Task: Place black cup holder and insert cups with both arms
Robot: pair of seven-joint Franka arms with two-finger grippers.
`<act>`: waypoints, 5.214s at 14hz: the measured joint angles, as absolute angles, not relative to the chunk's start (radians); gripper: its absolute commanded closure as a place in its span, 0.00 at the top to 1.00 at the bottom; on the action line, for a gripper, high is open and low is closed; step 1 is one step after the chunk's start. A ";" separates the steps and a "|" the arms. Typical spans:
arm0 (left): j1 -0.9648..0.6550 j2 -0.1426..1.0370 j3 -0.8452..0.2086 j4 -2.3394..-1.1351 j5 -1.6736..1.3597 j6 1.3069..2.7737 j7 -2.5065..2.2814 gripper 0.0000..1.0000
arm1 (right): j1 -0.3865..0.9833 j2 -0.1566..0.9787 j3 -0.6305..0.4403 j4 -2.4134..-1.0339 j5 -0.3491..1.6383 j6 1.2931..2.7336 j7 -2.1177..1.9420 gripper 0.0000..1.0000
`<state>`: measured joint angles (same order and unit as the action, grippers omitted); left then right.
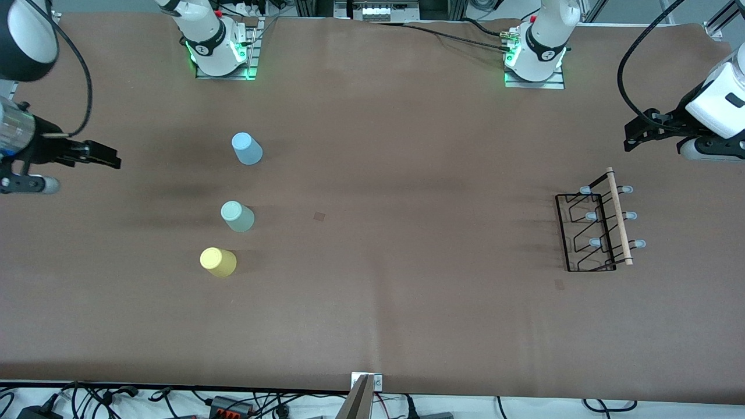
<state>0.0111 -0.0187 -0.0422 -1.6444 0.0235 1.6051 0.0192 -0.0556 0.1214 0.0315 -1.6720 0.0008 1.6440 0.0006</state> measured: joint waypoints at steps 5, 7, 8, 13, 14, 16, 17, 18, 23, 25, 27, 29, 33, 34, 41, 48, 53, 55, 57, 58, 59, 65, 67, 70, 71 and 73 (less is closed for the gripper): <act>0.012 -0.019 -0.042 -1.644 0.024 1.605 0.019 1.00 | 0.011 0.170 0.035 -1.719 0.002 1.744 0.004 1.00; 0.012 -0.019 -0.042 -1.644 0.024 1.605 0.019 1.00 | 0.020 0.190 0.035 -1.738 0.002 1.789 0.004 1.00; 0.012 -0.019 -0.042 -1.644 0.024 1.605 0.019 1.00 | 0.023 0.194 0.035 -1.756 0.002 1.817 0.004 1.00; 0.012 -0.019 -0.042 -1.644 0.024 1.605 0.019 1.00 | 0.032 0.193 0.035 -1.804 0.002 1.878 0.004 1.00; 0.012 -0.019 -0.042 -1.644 0.024 1.605 0.019 1.00 | 0.034 0.193 0.035 -1.808 0.002 1.882 0.004 1.00; 0.012 -0.019 -0.042 -1.644 0.024 1.605 0.019 1.00 | 0.039 0.193 0.035 -1.811 0.002 1.886 0.004 1.00; 0.012 -0.019 -0.042 -1.644 0.024 1.605 0.019 1.00 | 0.041 0.193 0.035 -1.811 0.002 1.888 0.004 1.00; 0.012 -0.019 -0.042 -1.644 0.024 1.605 0.020 1.00 | 0.042 0.193 0.035 -1.811 0.002 1.891 0.004 1.00; 0.012 -0.019 -0.042 -1.644 0.024 1.605 0.020 1.00 | 0.042 0.193 0.035 -1.818 0.002 1.904 0.004 1.00; 0.012 -0.019 -0.042 -1.644 0.024 1.606 0.020 1.00 | 0.042 0.193 0.035 -1.822 0.002 1.905 0.004 1.00; 0.012 -0.019 -0.042 -1.643 0.024 1.607 0.020 1.00 | 0.042 0.193 0.035 -1.823 0.002 1.906 0.004 1.00; 0.012 -0.019 -0.042 -1.642 0.024 1.607 0.020 1.00 | 0.041 0.193 0.032 -1.823 0.002 1.907 0.006 1.00; 0.011 -0.019 -0.042 -1.642 0.024 1.607 0.021 1.00 | 0.045 0.202 0.031 -1.789 0.002 1.895 0.020 1.00; 0.011 -0.019 -0.042 -1.642 0.024 1.607 0.021 1.00 | 0.047 0.211 0.031 -1.773 0.002 1.885 0.020 1.00; 0.012 -0.019 -0.042 -1.642 0.024 1.607 0.021 1.00 | 0.052 0.233 0.031 -1.737 0.002 1.871 0.020 1.00; 0.010 -0.006 -0.050 -1.643 0.023 1.555 0.020 1.00 | 0.037 0.253 0.022 -1.729 0.002 1.899 0.026 1.00; 0.014 0.028 -0.047 -1.619 0.023 1.458 0.024 1.00 | 0.019 0.284 0.026 -1.717 0.002 1.927 0.037 1.00; 0.014 0.038 -0.047 -1.590 0.023 1.452 0.024 1.00 | 0.028 0.293 0.028 -1.717 0.001 1.927 0.048 1.00; 0.016 0.060 -0.043 -1.578 0.023 1.449 0.024 1.00 | 0.034 0.301 0.029 -1.718 0.001 1.927 0.048 1.00; 0.025 0.081 -0.039 -1.578 0.023 1.448 0.024 1.00 | 0.039 0.305 0.029 -1.721 0.001 1.927 0.050 1.00; 0.043 0.112 -0.037 -1.577 0.023 1.450 0.024 1.00 | 0.044 0.311 0.029 -1.726 0.001 1.927 0.054 1.00; 0.136 0.285 -0.030 -1.660 0.097 1.722 0.031 1.00 | 0.048 0.335 0.030 -1.746 0.001 1.968 0.061 1.00; 0.136 0.275 -0.030 -1.741 0.108 1.847 0.033 0.99 | 0.058 0.346 0.031 -1.771 0.001 2.030 0.062 1.00; 0.147 0.255 -0.030 -1.853 0.112 2.028 0.058 0.91 | 0.081 0.374 0.032 -1.812 0.001 2.122 0.102 1.00; 0.154 0.253 -0.030 -1.890 0.112 2.097 0.074 0.80 | 0.084 0.383 0.032 -1.824 0.001 2.151 0.108 1.00; 0.163 0.252 -0.030 -1.949 0.112 2.190 0.092 0.52 | 0.085 0.397 0.032 -1.841 0.001 2.193 0.126 1.00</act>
